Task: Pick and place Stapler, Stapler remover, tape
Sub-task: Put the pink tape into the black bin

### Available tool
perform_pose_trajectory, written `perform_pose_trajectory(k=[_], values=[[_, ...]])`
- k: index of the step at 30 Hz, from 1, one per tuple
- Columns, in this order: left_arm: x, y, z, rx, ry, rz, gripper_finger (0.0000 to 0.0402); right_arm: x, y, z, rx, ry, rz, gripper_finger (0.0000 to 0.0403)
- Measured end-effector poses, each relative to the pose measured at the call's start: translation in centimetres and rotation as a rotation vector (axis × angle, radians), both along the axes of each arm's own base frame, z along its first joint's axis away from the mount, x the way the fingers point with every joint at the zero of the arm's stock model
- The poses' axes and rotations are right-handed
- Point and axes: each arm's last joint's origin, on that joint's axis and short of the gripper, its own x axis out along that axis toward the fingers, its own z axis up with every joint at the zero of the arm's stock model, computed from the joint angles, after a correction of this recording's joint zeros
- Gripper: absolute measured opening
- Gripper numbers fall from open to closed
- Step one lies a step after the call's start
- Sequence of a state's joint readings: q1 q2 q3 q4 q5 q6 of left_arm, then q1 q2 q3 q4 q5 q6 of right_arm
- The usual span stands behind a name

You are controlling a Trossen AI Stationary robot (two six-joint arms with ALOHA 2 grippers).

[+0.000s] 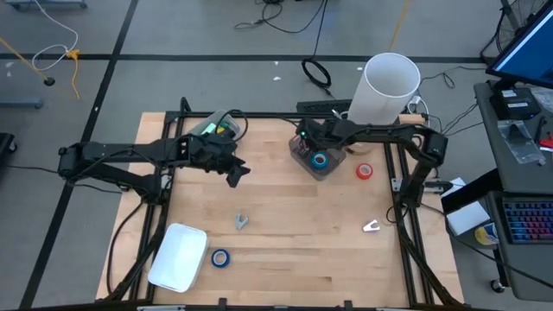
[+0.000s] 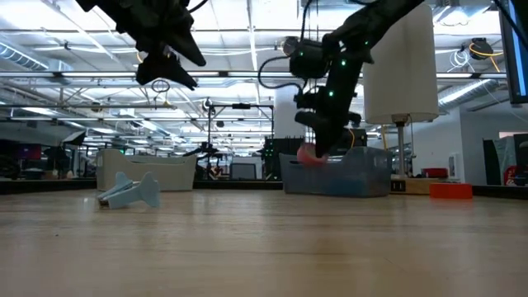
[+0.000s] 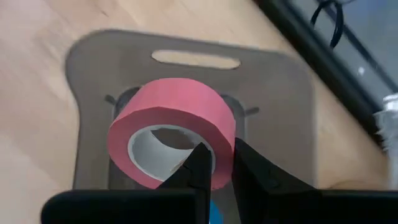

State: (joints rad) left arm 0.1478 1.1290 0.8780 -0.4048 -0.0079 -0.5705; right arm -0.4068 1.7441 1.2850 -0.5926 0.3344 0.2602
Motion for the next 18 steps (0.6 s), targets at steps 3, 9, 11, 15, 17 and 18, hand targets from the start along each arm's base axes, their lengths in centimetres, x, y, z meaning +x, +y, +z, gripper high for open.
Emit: perform_pose_trajectory(k=[3,9,11,15,17,18], values=[[-0.1,0.0,-0.1,-0.001,0.014,0.001,0.0223,-0.3,-0.4,-0.9,0.044,0.033,-0.032,0.0028],[-0.1,0.0,-0.2,-0.001,0.021,0.001,0.0223,-0.4,-1.0,-2.3,0.105,0.062,-0.079,0.0028],[-0.1,0.0,-0.2,0.006,0.023,-0.005,0.0223,-0.3,-1.2,-2.4,0.099,0.047,-0.084,0.0028],[-0.1,0.0,-0.2,0.007,0.022,-0.006,0.0223,0.1,-1.4,-2.3,0.084,0.011,-0.084,0.0038],[-0.1,0.0,-0.2,0.007,0.022,-0.006,0.0223,0.1,-1.4,-2.2,0.081,0.003,-0.083,0.0046],[-0.1,0.0,-0.2,0.007,0.023,-0.006,0.0223,0.1,-1.4,-2.2,0.083,0.006,-0.083,0.0048]])
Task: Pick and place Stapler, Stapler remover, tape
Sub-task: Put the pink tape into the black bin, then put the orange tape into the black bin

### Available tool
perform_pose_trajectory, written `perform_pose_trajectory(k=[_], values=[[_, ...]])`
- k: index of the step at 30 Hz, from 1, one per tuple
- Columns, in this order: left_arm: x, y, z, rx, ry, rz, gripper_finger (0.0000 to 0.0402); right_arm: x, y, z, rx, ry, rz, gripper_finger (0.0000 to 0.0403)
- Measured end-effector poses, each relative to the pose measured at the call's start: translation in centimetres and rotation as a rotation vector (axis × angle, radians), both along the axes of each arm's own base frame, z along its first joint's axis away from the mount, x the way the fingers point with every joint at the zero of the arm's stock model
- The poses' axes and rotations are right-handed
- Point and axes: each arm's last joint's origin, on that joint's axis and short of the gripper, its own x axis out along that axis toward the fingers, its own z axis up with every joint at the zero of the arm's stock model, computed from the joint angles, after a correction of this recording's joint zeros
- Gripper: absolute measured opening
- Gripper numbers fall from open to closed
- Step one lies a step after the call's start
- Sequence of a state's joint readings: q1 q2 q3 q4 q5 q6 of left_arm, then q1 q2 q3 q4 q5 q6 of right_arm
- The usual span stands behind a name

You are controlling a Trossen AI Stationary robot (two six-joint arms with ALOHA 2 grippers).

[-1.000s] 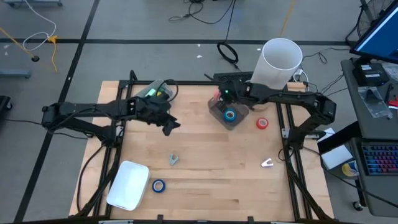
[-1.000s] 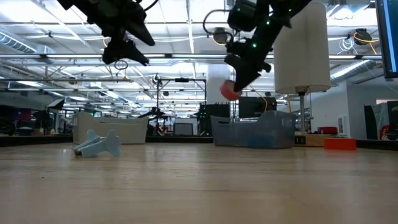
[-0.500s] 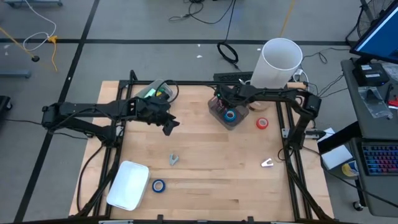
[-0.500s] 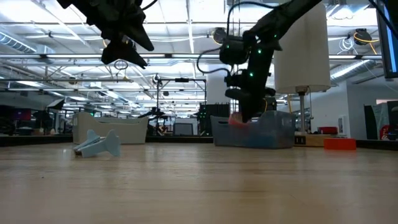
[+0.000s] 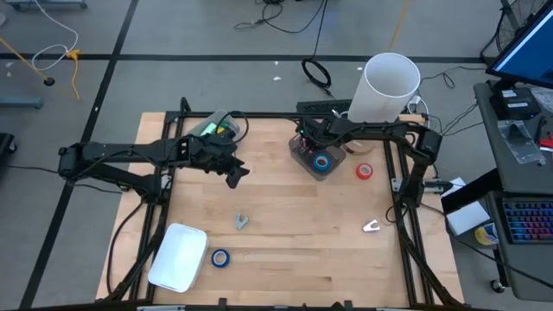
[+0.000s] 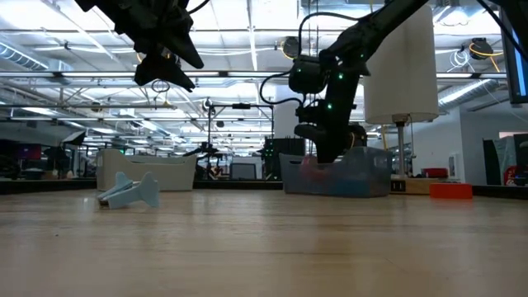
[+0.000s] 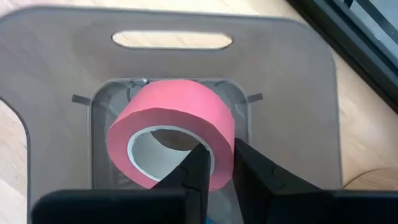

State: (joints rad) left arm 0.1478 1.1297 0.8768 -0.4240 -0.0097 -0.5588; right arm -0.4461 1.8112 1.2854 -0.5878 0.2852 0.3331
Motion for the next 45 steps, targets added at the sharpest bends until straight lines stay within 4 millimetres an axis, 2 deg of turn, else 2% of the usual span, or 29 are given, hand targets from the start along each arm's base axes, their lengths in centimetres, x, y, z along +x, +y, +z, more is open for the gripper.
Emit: perform_pose_trajectory(k=[8,16,21,25,29,32,35,40,45], values=[[0.0,0.0,0.0,0.000,0.000,0.000,0.0223,0.0,0.0,0.0,0.000,0.003,0.010,0.0063],[0.0,0.0,0.0,0.000,0.000,0.000,0.0223,0.0,0.0,0.0,-0.006,0.012,0.033,0.0126],[0.0,0.0,0.0,-0.003,-0.001,-0.006,0.0223,-0.4,0.7,2.0,0.041,-0.078,0.047,0.0144],[0.0,0.0,0.0,0.001,0.000,-0.010,0.0223,-0.8,2.8,4.7,0.173,-0.211,0.088,0.0141],[0.0,-0.1,0.0,0.004,0.003,-0.018,0.0223,-2.3,6.5,7.4,0.225,-0.200,0.138,0.0131],[0.0,-0.3,0.0,0.007,0.003,-0.028,0.0223,-4.4,9.4,8.8,0.243,-0.098,0.144,0.0123],[0.0,-0.4,0.0,0.007,0.003,-0.031,0.0223,-6.7,11.5,9.8,0.232,0.021,0.130,0.0117],[0.1,-0.3,0.0,0.007,0.002,-0.029,0.0223,-10.1,13.0,10.2,0.253,0.220,0.070,0.0110],[0.1,-0.3,0.0,-0.007,-0.001,-0.019,0.0223,-12.6,13.4,8.2,0.319,0.295,0.014,0.0120]])
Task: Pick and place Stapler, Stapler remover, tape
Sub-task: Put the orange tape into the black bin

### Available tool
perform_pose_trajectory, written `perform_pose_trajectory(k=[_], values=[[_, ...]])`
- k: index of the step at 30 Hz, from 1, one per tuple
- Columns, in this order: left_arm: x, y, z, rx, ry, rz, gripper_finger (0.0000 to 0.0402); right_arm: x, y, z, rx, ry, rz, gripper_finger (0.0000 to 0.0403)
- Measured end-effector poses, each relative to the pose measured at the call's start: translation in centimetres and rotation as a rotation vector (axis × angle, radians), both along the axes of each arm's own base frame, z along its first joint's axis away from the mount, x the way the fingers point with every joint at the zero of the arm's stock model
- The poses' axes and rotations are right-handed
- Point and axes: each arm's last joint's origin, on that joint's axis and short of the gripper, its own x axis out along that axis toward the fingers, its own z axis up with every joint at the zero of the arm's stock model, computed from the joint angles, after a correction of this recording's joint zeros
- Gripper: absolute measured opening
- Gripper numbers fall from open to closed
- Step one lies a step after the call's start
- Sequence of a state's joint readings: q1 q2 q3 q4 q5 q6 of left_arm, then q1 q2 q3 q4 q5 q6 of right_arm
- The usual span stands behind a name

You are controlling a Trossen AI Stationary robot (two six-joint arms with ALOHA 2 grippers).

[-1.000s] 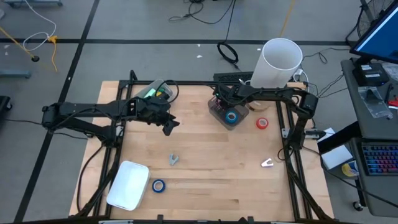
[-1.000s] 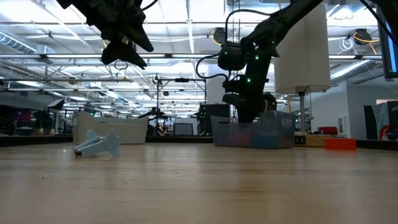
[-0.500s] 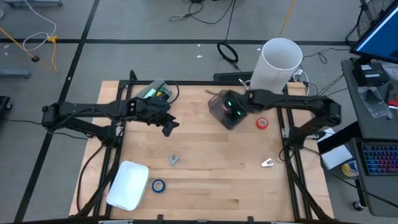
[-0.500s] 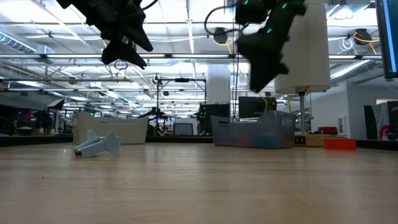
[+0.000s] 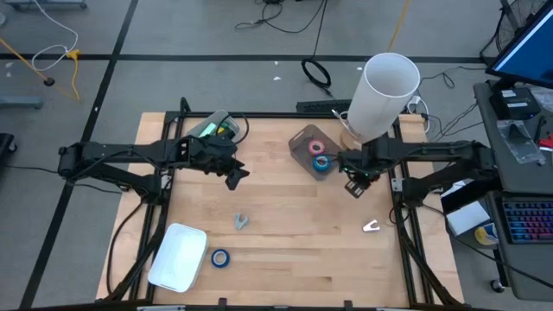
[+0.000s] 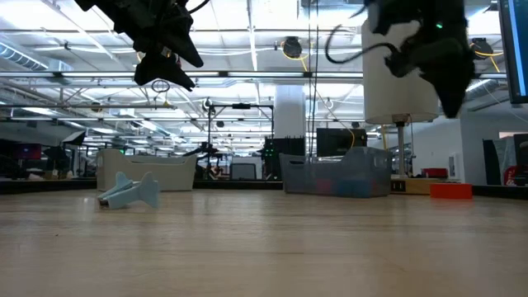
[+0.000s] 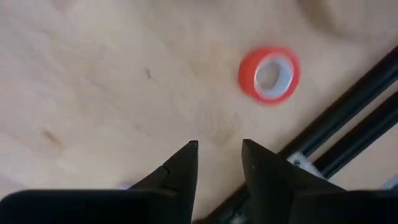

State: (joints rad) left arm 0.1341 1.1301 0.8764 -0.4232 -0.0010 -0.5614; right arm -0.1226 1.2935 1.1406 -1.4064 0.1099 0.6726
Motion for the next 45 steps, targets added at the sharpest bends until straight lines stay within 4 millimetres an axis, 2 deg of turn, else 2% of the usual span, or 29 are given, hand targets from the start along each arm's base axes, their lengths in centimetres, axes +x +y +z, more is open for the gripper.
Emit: perform_pose_trajectory(k=[5,11,21,31,38,45], values=[[0.0,-0.1,0.0,-0.018,-0.005,0.008,0.0223,-2.1,0.2,-3.1,0.011,0.058,-0.039,0.0145],[0.1,-0.1,0.1,-0.023,-0.012,0.014,0.0223,-3.0,-0.3,-5.7,0.008,0.005,-0.044,0.0172],[0.1,-0.1,0.1,-0.037,-0.013,0.026,0.0223,-2.5,-2.5,-7.0,-0.068,-0.087,0.053,0.0179],[0.1,-0.4,0.1,-0.053,-0.015,0.025,0.0223,-2.4,-4.1,-8.1,-0.036,-0.006,0.064,0.0177],[0.2,-1.0,0.1,-0.048,-0.015,0.033,0.0223,-1.5,-5.2,-9.9,-0.014,0.041,0.078,0.0174],[0.2,-1.6,0.1,-0.053,-0.016,0.031,0.0223,-1.5,-5.8,-12.5,0.043,0.144,0.088,0.0173]])
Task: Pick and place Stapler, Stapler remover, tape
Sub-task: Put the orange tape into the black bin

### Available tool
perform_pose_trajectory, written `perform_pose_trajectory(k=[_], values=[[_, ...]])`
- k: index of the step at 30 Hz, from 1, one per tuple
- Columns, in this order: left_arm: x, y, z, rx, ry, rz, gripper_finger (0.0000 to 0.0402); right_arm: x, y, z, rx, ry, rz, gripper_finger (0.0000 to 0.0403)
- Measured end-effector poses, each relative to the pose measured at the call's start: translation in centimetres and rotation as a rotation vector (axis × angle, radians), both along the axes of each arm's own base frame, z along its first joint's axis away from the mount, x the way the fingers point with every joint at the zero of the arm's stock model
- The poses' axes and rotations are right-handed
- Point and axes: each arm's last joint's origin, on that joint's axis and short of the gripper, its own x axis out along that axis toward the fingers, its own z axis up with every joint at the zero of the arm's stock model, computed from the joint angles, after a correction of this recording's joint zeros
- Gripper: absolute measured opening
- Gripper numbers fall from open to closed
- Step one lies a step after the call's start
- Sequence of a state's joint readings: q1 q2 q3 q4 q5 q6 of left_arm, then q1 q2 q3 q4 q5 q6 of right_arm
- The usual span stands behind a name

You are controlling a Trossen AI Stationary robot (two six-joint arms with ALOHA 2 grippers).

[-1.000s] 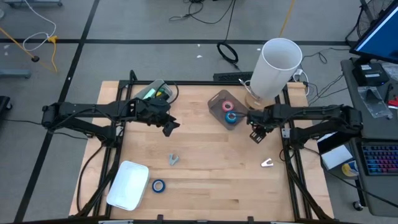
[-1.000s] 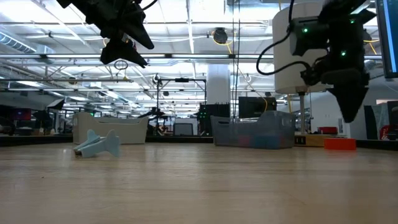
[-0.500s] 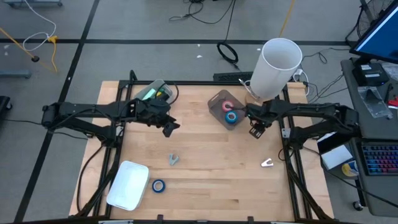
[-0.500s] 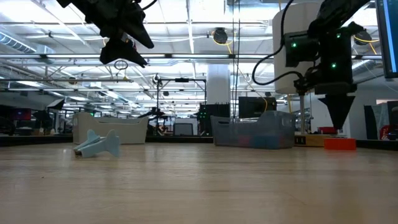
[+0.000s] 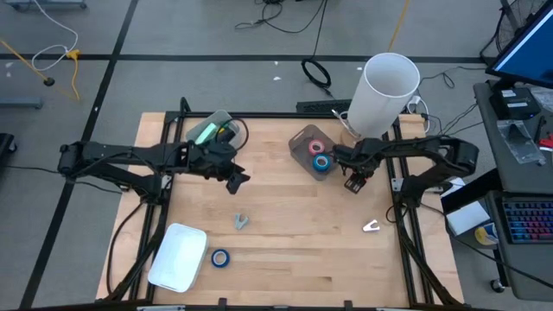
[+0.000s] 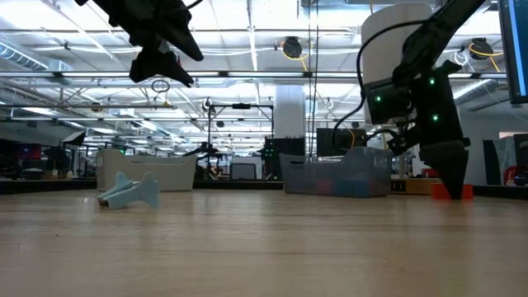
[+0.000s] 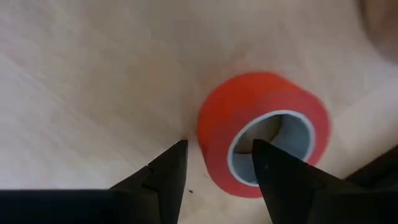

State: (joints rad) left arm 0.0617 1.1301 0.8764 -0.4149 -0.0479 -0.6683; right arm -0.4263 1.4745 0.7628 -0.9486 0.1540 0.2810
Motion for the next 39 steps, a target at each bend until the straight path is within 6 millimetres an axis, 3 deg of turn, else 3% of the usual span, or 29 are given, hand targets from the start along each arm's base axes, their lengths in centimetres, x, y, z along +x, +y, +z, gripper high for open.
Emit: perform_pose_trajectory(k=[5,12,19,28,35,39], values=[[0.0,-0.4,0.0,-0.005,-0.001,-0.007,0.0223,-0.5,0.4,-1.2,0.059,0.001,-0.023,0.0151],[0.0,-0.4,0.0,-0.005,-0.001,-0.007,0.0223,-0.9,0.7,-0.2,0.058,-0.063,-0.059,0.0037],[0.1,-0.4,0.0,-0.004,-0.007,-0.007,0.0223,-2.1,2.0,2.9,0.189,-0.265,-0.178,0.0036],[0.6,-0.4,0.7,0.054,-0.089,-0.045,0.0223,-2.4,3.6,8.3,0.369,-0.842,-0.247,0.0033],[0.6,-0.4,0.8,0.070,-0.089,-0.056,0.0223,-0.6,3.5,13.1,0.309,-1.367,-0.194,0.0033],[0.5,-0.4,0.7,0.113,-0.081,-0.087,0.0223,0.9,3.2,14.5,0.173,-1.560,-0.161,0.0033]])
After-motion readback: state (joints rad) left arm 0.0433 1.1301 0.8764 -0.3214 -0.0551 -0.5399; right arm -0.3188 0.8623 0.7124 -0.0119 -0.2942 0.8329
